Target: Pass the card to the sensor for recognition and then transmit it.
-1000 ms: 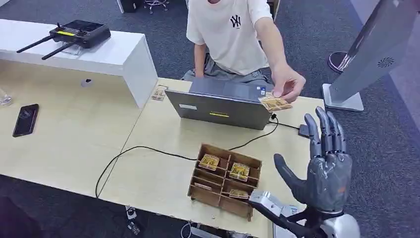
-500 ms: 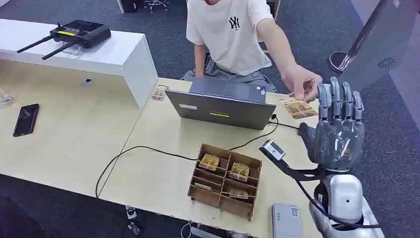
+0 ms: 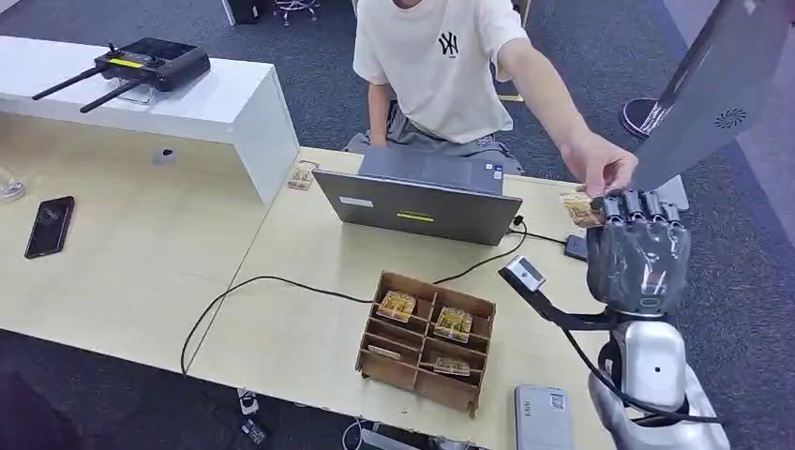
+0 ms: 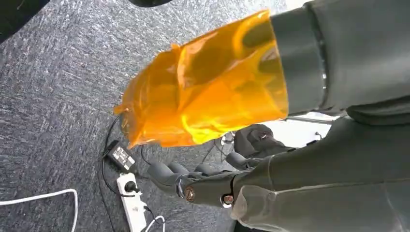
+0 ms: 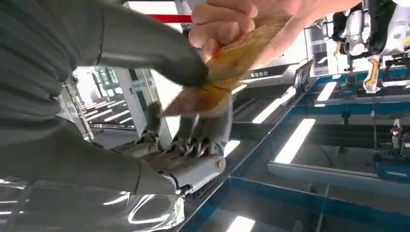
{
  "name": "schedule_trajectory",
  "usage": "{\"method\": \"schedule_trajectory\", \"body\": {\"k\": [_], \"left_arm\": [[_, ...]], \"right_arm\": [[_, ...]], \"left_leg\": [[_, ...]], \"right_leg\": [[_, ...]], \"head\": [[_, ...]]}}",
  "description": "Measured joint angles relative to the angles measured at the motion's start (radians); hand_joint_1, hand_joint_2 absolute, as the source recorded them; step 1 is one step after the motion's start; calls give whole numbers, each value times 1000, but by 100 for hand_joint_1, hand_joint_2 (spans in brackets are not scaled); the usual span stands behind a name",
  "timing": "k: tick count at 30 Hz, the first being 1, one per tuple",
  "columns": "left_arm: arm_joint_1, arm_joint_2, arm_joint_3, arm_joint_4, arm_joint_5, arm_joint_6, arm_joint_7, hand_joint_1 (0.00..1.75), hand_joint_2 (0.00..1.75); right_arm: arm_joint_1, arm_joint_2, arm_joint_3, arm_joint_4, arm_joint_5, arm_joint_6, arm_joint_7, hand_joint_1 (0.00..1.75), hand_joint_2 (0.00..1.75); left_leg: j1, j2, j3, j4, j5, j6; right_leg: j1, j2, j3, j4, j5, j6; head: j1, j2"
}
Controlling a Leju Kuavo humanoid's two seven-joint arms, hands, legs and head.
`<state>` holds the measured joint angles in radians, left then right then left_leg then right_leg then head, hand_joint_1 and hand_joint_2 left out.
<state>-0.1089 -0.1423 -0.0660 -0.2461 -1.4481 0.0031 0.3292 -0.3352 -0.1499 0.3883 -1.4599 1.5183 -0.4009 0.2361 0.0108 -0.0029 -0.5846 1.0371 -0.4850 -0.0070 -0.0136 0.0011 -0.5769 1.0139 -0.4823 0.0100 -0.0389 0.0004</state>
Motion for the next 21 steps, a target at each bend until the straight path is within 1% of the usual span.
{"method": "schedule_trajectory", "body": {"k": [7, 12, 17, 21], "left_arm": [[0, 0, -1, -5, 0, -3, 0, 0, 0], [0, 0, -1, -5, 3, -6, 0, 0, 0], [0, 0, -1, -6, 5, -6, 0, 0, 0], [1, 0, -1, -9, 10, -2, 5, 0, 0]], "right_arm": [[3, 12, -19, 0, 0, 4, 0, 175, 175], [12, 29, -41, 0, 0, 19, 0, 175, 175], [26, 43, -59, -1, -6, 19, -8, 175, 175], [48, 63, -82, -18, -66, 14, -20, 175, 175]], "left_leg": [[0, 0, 0, 0, 0, 0], [0, 0, 0, 0, 0, 0], [0, 0, 0, 0, 0, 0], [0, 0, 0, 0, 0, 0]], "right_leg": [[0, 0, 0, 0, 0, 0], [0, 0, 0, 0, 0, 0], [0, 0, 0, 0, 0, 0], [0, 0, 0, 0, 0, 0]], "head": [[0, 0], [0, 0], [0, 0], [0, 0]]}}
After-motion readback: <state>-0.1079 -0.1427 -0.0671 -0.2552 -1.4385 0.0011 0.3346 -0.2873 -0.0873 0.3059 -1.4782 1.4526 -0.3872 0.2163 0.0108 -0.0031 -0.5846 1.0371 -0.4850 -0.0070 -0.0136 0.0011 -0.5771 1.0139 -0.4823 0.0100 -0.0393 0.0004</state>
